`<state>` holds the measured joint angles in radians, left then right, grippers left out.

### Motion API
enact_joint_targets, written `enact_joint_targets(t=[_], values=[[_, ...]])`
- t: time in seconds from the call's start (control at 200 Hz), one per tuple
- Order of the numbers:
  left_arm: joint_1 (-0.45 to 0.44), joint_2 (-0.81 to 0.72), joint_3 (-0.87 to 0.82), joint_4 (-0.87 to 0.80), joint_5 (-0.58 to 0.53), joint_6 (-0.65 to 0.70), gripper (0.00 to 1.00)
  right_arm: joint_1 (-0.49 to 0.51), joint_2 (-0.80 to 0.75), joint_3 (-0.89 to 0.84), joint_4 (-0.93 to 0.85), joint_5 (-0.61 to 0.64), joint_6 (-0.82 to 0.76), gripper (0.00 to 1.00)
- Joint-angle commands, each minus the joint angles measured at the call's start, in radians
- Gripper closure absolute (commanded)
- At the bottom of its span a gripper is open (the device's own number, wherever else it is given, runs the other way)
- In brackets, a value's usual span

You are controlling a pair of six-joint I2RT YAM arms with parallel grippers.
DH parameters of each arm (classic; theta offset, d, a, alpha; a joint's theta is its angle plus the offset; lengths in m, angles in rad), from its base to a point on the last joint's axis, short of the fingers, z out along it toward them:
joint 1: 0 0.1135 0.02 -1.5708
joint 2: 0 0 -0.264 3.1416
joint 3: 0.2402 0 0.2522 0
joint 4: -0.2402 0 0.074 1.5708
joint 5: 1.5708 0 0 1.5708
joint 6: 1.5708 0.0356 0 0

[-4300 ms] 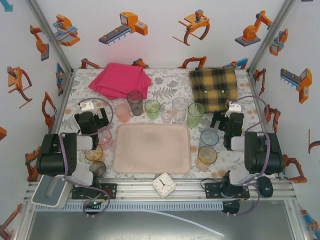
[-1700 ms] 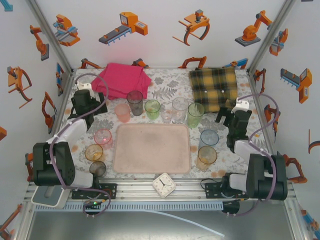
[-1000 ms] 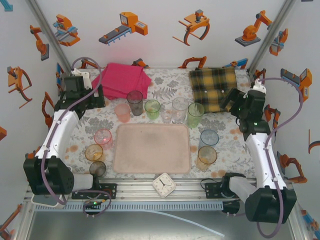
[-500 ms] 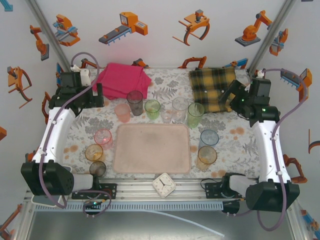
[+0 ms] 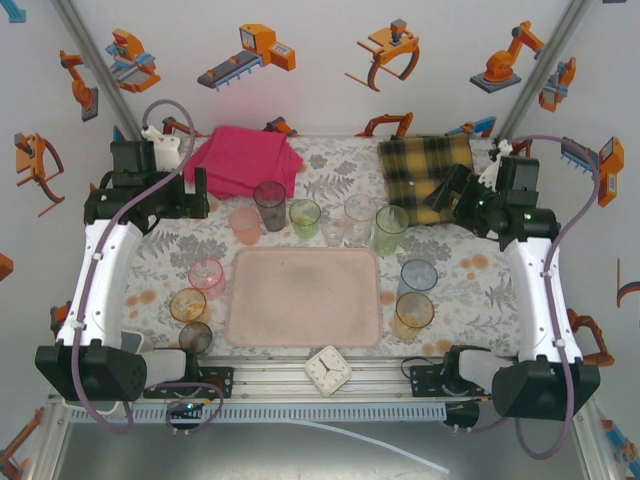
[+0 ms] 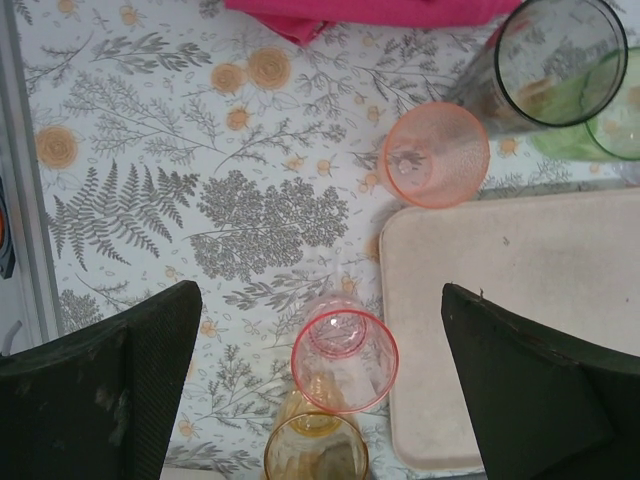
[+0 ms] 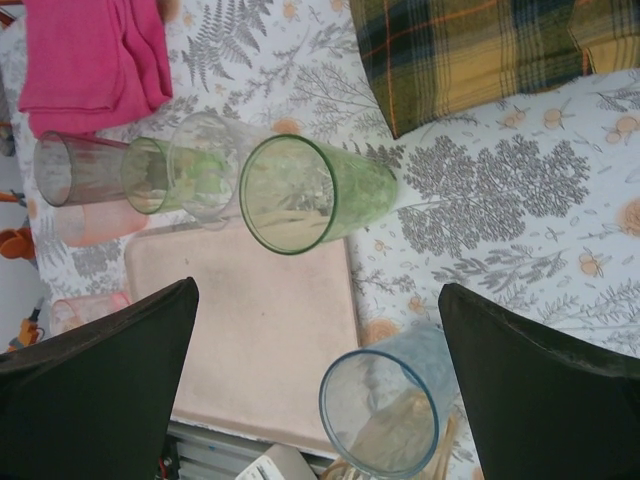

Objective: Place the glasses into the tray

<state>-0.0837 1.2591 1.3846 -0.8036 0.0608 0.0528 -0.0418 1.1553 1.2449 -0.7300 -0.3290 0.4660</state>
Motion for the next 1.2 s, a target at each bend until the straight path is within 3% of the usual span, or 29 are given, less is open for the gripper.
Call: enact_joint_targets(t=[0.0,0.18,0.295,0.431,0.921,1.021,1.197], values=[[-0.014,-0.028,0.023,-0.059,0.045,0.045,0.03,0.061,-0.002,0.072,-0.103,0.112,-0.045,0.07],[-0.02,-0.032,0.005,-0.065,0.039,0.056,0.03,0.268,0.083,0.18,-0.234,0.366,-0.092,0.08],[-0.022,-0.023,0.007,-0.077,0.053,0.064,0.03,0.322,0.128,0.212,-0.246,0.377,-0.078,0.12],[-0.025,-0.02,0.007,-0.096,0.092,0.087,0.03,0.346,0.161,0.223,-0.24,0.363,-0.057,0.19],[-0.03,-0.01,0.015,-0.179,0.184,0.167,0.03,0.361,0.259,0.268,-0.277,0.419,-0.043,0.25],[-0.033,0.007,0.034,-0.179,0.19,0.164,0.03,0.36,0.285,0.285,-0.27,0.412,-0.05,0.33],[-0.037,0.03,0.054,-0.172,0.213,0.126,0.03,0.361,0.3,0.284,-0.254,0.416,-0.048,0.36]])
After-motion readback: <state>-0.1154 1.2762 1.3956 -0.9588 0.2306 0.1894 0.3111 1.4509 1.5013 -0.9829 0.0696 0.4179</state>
